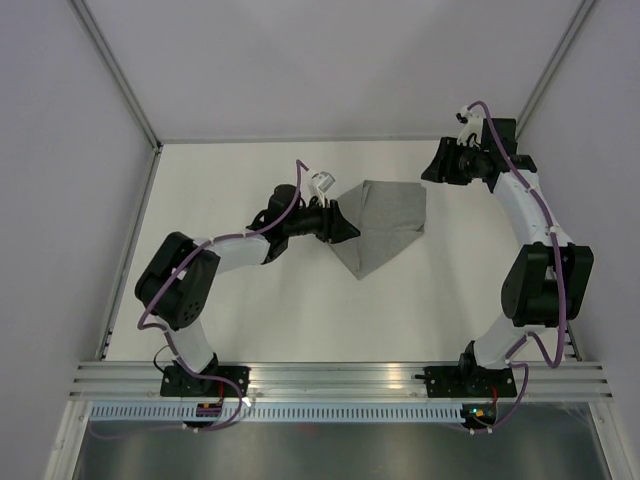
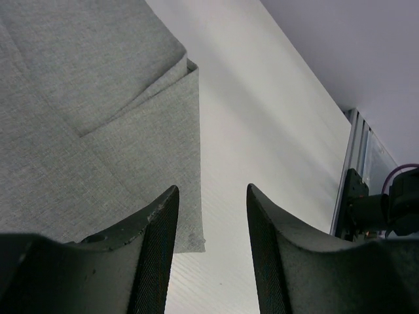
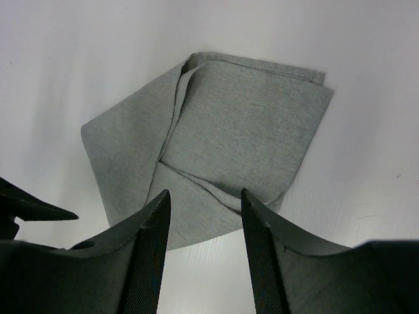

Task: Fold the napkin, place the utensils inside, and roll it up
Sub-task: Fold the napkin at the center of the board, then roll the napkin at the center of the board.

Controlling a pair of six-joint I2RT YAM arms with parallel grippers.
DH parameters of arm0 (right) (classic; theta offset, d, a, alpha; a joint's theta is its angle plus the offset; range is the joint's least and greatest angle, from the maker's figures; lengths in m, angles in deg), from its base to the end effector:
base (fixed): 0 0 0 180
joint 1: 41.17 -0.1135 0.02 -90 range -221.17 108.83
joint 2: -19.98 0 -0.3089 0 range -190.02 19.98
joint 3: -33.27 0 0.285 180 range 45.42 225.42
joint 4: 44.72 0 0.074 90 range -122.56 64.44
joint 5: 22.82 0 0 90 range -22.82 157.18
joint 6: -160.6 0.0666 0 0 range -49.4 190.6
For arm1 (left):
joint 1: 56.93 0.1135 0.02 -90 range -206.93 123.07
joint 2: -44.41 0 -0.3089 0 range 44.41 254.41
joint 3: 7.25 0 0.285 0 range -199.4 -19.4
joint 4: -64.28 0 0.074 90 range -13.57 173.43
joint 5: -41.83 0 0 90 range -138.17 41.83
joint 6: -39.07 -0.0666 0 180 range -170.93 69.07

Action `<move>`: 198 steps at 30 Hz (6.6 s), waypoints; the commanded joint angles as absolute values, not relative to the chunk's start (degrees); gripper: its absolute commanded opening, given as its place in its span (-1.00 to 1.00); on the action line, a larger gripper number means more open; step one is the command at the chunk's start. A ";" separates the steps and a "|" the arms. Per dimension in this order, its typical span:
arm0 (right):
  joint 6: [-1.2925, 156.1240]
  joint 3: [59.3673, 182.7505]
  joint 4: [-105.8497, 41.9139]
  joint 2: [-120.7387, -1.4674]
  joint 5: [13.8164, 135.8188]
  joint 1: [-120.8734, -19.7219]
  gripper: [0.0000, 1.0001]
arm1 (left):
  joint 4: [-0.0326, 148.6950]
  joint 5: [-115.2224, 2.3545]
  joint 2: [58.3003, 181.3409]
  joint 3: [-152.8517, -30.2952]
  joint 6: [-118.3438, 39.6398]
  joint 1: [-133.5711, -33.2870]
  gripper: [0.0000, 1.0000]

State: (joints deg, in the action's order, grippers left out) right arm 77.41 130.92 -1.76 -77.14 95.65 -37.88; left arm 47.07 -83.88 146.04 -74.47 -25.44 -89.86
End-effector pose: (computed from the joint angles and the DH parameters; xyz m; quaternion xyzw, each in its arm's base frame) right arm 0.4422 0.0064 0.3332 -0.0207 0.8923 0.2369 0.3838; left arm 0.3480 -0.2717 0.2171 0.2313 0.7527 -0.4911 0.3726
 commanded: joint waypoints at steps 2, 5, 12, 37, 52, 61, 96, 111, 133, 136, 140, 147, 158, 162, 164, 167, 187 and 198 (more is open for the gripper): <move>76.58 130.77 -2.51 -76.26 93.29 -39.58 0.07 | 46.46 -76.92 141.54 -74.69 -22.02 -89.54 0.04; 75.96 131.12 -2.59 -76.52 91.88 -40.82 0.07 | 51.02 -70.96 138.82 -75.04 -21.40 -88.66 0.11; 74.29 133.84 -1.45 -77.84 85.99 -48.73 0.07 | 56.74 -69.53 134.16 -74.78 -17.53 -84.88 0.16; 68.85 144.12 3.82 -89.52 74.21 -66.92 0.06 | 63.87 -66.28 123.87 -71.52 -18.24 -81.54 0.22; 68.75 145.62 2.24 -94.63 71.84 -72.81 0.03 | 68.52 -65.93 124.57 -75.83 -18.41 -80.49 0.24; 68.49 143.08 1.54 -95.07 68.24 -76.67 0.01 | 68.09 -66.80 125.27 -75.83 -17.80 -80.13 0.25; 65.77 129.63 -6.55 -94.89 52.85 -89.16 -0.02 | 69.76 -68.47 124.31 -76.62 -17.62 -76.79 0.26; 65.77 127.78 -8.48 -95.60 48.11 -92.58 -0.05 | 69.23 -69.09 125.36 -76.45 -17.18 -76.09 0.27; 64.62 125.58 -8.92 -94.02 49.25 -93.91 -0.06 | 69.93 -70.14 125.01 -76.44 -17.45 -74.51 0.26; 64.45 125.58 -8.74 -93.75 49.60 -93.47 -0.06 | 70.28 -70.23 124.92 -76.62 -17.62 -74.24 0.26; 64.10 125.67 -8.40 -92.88 50.74 -92.41 -0.06 | 70.46 -69.97 124.22 -76.62 -17.71 -73.37 0.26; 64.89 129.44 -5.59 -90.94 55.39 -86.89 -0.05 | 70.28 -71.29 124.04 -77.15 -17.09 -71.87 0.26; 69.19 138.40 -1.89 -92.69 69.00 -73.52 -0.03 | 70.28 -71.90 124.04 -77.15 -16.66 -71.08 0.27; 70.43 141.75 -0.66 -95.41 73.49 -68.78 -0.03 | 70.55 -72.08 123.78 -77.06 -16.48 -70.73 0.27; 70.43 143.41 -0.40 -97.17 75.51 -66.94 -0.03 | 70.63 -72.08 123.60 -77.15 -16.57 -70.73 0.27; 73.58 145.61 -0.31 -99.72 78.07 -65.00 -0.03 | 70.63 -72.34 123.60 -77.15 -16.30 -70.55 0.27; 78.95 152.30 -3.73 -110.45 86.69 -56.29 -0.08 | 71.34 -71.90 123.69 -76.71 -16.48 -70.38 0.27; 80.36 154.93 -6.02 -113.70 87.92 -55.41 -0.24 | 72.30 -71.46 123.87 -77.06 -17.09 -70.03 0.27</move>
